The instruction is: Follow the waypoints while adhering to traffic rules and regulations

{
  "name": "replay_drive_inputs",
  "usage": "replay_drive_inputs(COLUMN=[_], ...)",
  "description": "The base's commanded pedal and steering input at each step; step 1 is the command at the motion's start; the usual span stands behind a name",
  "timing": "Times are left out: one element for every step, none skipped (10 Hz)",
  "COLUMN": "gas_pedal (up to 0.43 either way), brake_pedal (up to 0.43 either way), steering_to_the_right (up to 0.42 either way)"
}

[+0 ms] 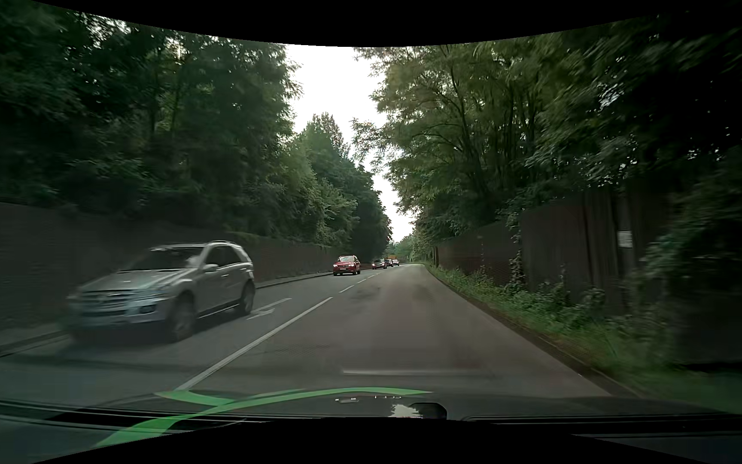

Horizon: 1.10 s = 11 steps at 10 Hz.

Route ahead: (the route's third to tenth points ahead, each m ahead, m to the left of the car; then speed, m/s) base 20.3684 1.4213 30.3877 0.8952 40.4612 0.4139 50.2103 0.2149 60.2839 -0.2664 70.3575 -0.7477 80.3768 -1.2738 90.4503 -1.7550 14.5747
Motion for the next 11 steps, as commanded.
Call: replay_drive_inputs(gas_pedal=[0.197,0.197,0.209,0.209,0.220,0.220,0.220,0.220,0.220,0.220,0.220], brake_pedal=[0.000,0.000,0.000,0.000,0.000,0.000,0.000,0.000,0.000,0.000,0.000], steering_to_the_right=[0.007,0.007,0.007,0.008,0.010,0.010,0.009,0.007,0.005,0.005,0.005])
